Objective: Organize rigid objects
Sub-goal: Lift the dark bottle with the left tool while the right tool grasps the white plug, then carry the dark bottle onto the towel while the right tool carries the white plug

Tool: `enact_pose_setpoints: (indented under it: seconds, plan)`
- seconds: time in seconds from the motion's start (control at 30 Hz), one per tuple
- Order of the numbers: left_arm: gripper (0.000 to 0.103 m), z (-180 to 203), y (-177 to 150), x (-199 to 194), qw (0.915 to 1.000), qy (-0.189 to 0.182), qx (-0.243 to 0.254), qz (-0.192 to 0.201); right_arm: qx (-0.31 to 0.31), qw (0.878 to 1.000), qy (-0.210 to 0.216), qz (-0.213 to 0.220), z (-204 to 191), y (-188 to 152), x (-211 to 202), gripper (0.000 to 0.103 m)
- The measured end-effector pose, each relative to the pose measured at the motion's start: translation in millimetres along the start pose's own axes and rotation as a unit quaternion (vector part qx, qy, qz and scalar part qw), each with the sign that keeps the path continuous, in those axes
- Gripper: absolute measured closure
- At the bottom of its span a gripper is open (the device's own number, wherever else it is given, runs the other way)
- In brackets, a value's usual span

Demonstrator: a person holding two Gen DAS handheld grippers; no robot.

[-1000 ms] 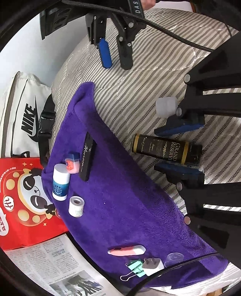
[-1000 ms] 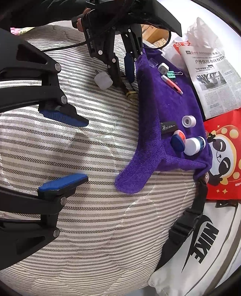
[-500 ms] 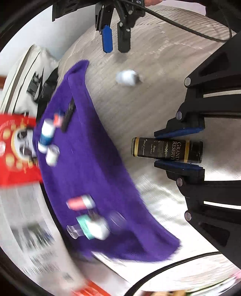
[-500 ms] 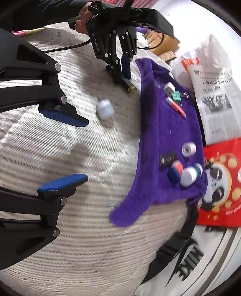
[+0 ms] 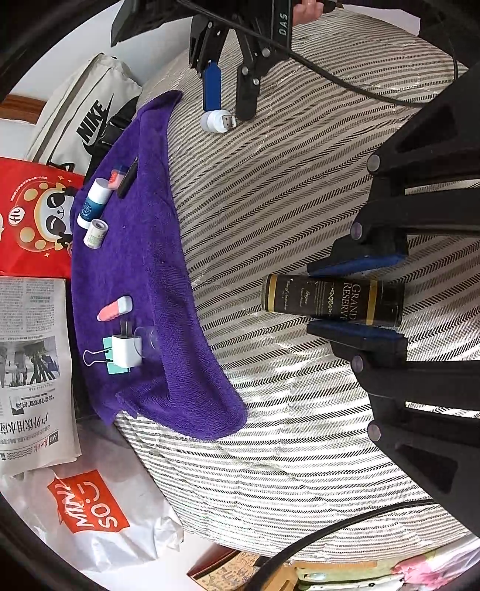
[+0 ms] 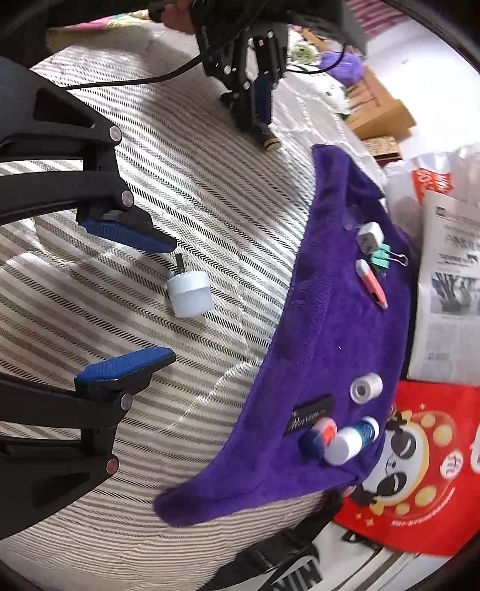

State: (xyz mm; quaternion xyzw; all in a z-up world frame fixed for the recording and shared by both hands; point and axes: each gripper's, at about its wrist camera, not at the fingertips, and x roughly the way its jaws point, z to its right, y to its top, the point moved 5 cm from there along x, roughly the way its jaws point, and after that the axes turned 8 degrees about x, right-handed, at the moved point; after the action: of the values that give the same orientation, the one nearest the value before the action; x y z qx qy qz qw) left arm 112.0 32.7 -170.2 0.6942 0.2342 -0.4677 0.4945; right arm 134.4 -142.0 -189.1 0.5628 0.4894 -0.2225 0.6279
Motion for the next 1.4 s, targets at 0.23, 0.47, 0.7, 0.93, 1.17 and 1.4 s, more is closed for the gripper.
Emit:
enact_pose_setpoints:
  seconds: [0.23, 0.47, 0.7, 0.93, 1.17, 1.4]
  plan:
    - [0.079, 0, 0, -1, 0.9999, -0.002, -0.010, 0.004, -0.037, 0.998, -0.028, 0.034, -12, 6, 4, 0.067]
    - [0.079, 0, -2, -2, 0.9997, -0.004, -0.023, 0.011, 0.015, 0.999, -0.042, 0.031, 16, -6, -16, 0.067]
    - [0.079, -1, -1, -1, 0.9994, 0.001, -0.034, 0.011, 0.078, 0.996, -0.042, 0.025, 39, -20, -21, 0.067]
    - [0.079, 3, -2, -2, 0.9994, 0.018, -0.030, -0.005, 0.078, 0.996, -0.027, 0.025, 33, -26, -24, 0.067]
    - [0.080, 3, -2, -3, 0.9992, 0.016, -0.036, -0.010, 0.086, 0.996, -0.013, 0.020, 27, -25, -22, 0.067]
    - [0.080, 1, 11, -15, 0.9992, 0.014, -0.036, -0.001, 0.088, 0.995, -0.003, 0.035, 26, -9, -40, 0.067]
